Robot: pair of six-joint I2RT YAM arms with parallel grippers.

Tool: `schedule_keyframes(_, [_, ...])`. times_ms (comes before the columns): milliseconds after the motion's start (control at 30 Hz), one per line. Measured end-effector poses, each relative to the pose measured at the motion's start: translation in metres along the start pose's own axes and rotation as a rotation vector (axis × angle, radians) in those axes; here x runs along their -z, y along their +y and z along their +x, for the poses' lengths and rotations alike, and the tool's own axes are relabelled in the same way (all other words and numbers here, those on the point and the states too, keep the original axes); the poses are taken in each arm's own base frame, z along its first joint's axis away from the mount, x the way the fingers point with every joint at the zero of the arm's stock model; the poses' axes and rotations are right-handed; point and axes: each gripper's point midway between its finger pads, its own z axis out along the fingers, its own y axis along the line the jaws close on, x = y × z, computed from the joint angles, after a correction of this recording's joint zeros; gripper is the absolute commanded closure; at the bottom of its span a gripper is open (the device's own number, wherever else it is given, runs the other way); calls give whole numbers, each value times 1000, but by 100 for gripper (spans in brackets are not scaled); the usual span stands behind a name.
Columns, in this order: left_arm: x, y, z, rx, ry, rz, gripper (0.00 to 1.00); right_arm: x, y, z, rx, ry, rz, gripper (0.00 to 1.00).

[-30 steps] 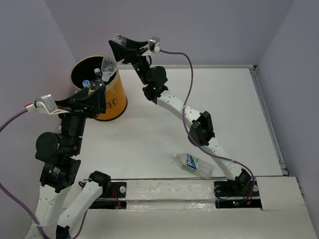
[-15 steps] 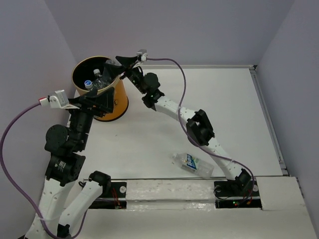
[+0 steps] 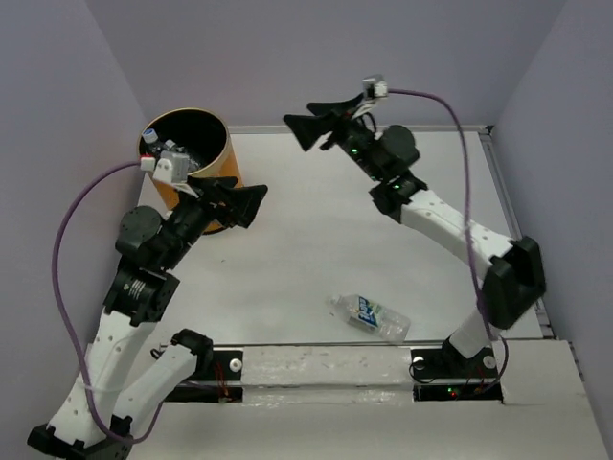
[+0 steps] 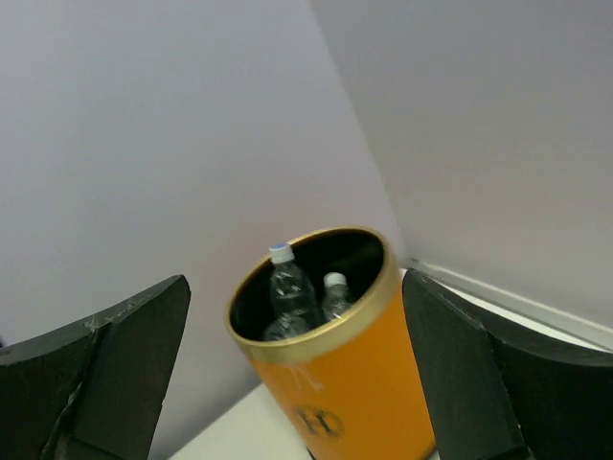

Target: Put the plastic bottles in the bin

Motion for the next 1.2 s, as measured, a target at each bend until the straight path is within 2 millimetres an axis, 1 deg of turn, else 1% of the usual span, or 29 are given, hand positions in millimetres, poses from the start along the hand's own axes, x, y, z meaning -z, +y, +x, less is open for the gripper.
schedule_keyframes(33, [-5, -3, 9, 1, 38, 27, 1, 21, -7, -11, 0, 2, 41, 5])
schedule_keyframes(67, [-13, -7, 22, 2, 86, 56, 1, 49, -11, -36, 9, -14, 89, 5])
schedule_keyframes(100, [-19, -10, 33, 2, 128, 80, 1, 72, -18, -53, 19, -28, 137, 5])
schedule_keyframes(133, [-29, -16, 55, 2, 198, 105, 1, 99, -27, -71, 32, -54, 200, 6])
schedule_keyframes(200, [-41, -39, 97, -27, 316, 171, 1, 161, -45, -74, 33, -38, 347, 8])
schedule_keyframes(233, [-44, -60, 127, -59, 400, 225, 1, 186, -47, -79, 40, -46, 398, 9])
schedule_keyframes(267, [-45, -72, 148, -92, 455, 253, 1, 217, -52, -79, 45, -42, 476, 9])
schedule_keyframes(300, [-47, -86, 177, -139, 526, 284, 1, 233, -53, -78, 48, -39, 507, 9])
schedule_keyframes(333, [-44, -102, 211, -195, 615, 329, 1, 258, -53, -78, 55, -40, 561, 9])
schedule_keyframes(400, [-35, -124, 262, -304, 736, 396, 1, 293, -51, -90, 88, -64, 651, 9])
schedule_keyframes(467, [-23, -139, 301, -402, 832, 453, 1, 315, -46, -103, 116, -91, 699, 9])
schedule_keyframes(500, [-19, -146, 315, -449, 864, 480, 1, 329, -43, -111, 138, -107, 725, 9])
schedule_keyframes(533, [-15, -158, 331, -505, 895, 518, 1, 337, -42, -116, 152, -118, 746, 10])
schedule_keyframes(567, [-13, -164, 341, -534, 911, 540, 1, 349, -37, -124, 169, -136, 763, 10])
schedule_keyframes(633, [-6, -181, 361, -610, 946, 599, 1, 364, -29, -138, 195, -167, 783, 10])
schedule_keyframes(700, [-2, -193, 377, -684, 968, 641, 1, 374, -22, -148, 212, -190, 791, 11])
schedule_keyframes(767, [4, -202, 393, -769, 985, 679, 1, 384, -15, -159, 229, -215, 796, 12])
schedule_keyframes(867, [14, -199, 413, -864, 1018, 710, 1, 392, -8, -169, 245, -242, 797, 12])
schedule_keyframes(967, [21, -192, 425, -932, 1048, 736, 1, 393, -8, -168, 253, -234, 800, 12])
schedule_keyframes(1100, [17, -189, 427, -977, 1033, 743, 1, 390, -12, -161, 256, -196, 803, 15])
schedule_keyframes(1200, [10, -186, 432, -1002, 1013, 735, 1, 384, -10, -154, 258, -162, 769, 15])
